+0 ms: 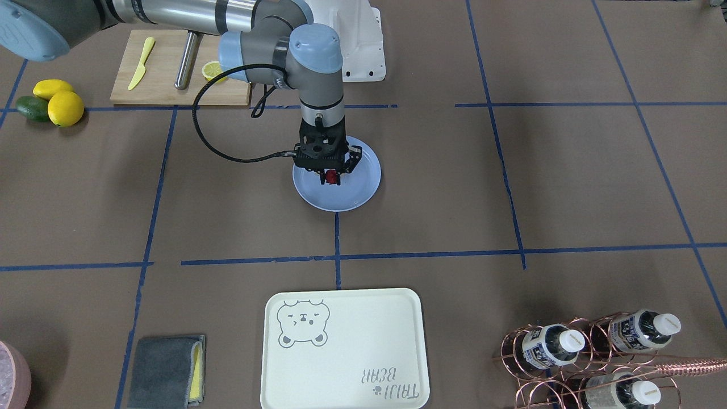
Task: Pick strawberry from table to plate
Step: 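Carry the strawberry with the right gripper over the blue plate and lower it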
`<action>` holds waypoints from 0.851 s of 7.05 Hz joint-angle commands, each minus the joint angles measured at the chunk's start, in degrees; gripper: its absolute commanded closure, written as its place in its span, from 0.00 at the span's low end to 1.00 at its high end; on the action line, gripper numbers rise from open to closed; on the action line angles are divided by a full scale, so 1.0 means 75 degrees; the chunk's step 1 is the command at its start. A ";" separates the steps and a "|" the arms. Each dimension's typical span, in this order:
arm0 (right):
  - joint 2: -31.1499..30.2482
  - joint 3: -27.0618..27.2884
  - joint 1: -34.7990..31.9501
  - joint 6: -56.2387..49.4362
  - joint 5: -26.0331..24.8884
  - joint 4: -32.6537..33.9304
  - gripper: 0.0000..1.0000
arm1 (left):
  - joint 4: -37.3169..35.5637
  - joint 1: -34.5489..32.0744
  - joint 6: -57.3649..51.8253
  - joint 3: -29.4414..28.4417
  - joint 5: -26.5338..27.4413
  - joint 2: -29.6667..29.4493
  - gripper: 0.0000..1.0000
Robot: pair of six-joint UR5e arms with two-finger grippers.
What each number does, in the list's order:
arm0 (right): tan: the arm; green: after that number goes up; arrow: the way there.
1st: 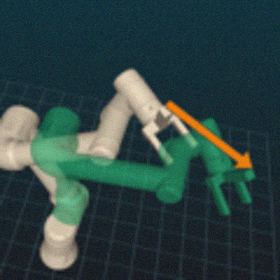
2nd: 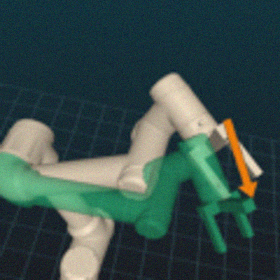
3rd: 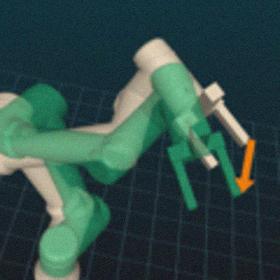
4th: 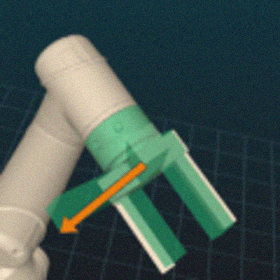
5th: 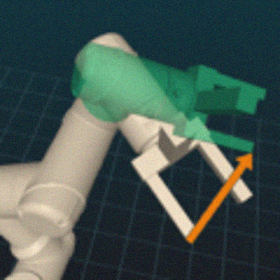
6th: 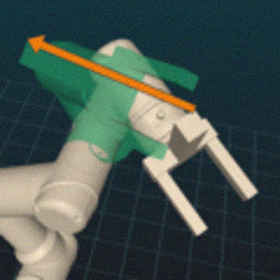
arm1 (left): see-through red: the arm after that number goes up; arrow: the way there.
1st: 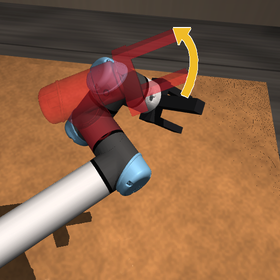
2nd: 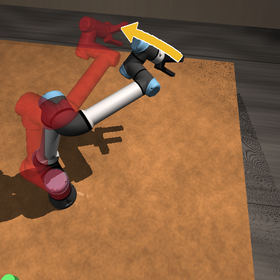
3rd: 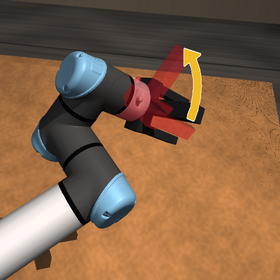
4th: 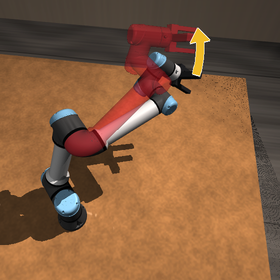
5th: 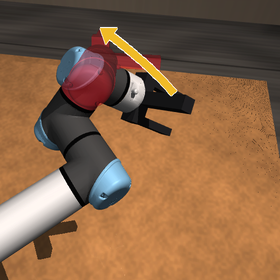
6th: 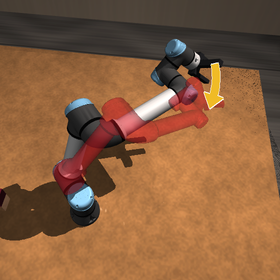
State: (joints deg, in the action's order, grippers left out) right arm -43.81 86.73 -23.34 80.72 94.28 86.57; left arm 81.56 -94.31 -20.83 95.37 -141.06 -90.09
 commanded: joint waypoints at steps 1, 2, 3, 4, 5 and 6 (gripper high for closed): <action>0.0029 -0.0162 0.0217 0.0054 -0.0184 0.0023 1.00 | 0.0000 0.0000 0.0000 -0.0001 0.0000 0.0000 0.00; 0.0005 -0.0162 0.0264 0.0054 -0.0184 0.0035 1.00 | 0.0000 0.0000 0.0000 -0.0001 0.0000 0.0000 0.00; -0.0018 -0.0162 0.0288 0.0054 -0.0184 0.0035 1.00 | 0.0000 0.0000 0.0012 -0.0013 -0.0012 0.0000 0.00; -0.0030 -0.0162 0.0288 0.0054 -0.0184 0.0047 1.00 | 0.0000 0.0000 0.0000 -0.0001 -0.0012 0.0000 0.00; -0.0053 -0.0162 0.0300 0.0054 -0.0196 0.0105 1.00 | 0.0000 0.0000 0.0000 -0.0001 -0.0012 0.0000 0.00; -0.0054 -0.0162 0.0300 0.0054 -0.0196 0.0105 1.00 | 0.0000 0.0000 0.0000 -0.0013 0.0000 0.0000 0.00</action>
State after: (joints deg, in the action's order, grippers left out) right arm -44.12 85.53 -21.15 81.12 92.84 87.20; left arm 81.56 -94.31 -20.82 95.34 -141.13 -90.09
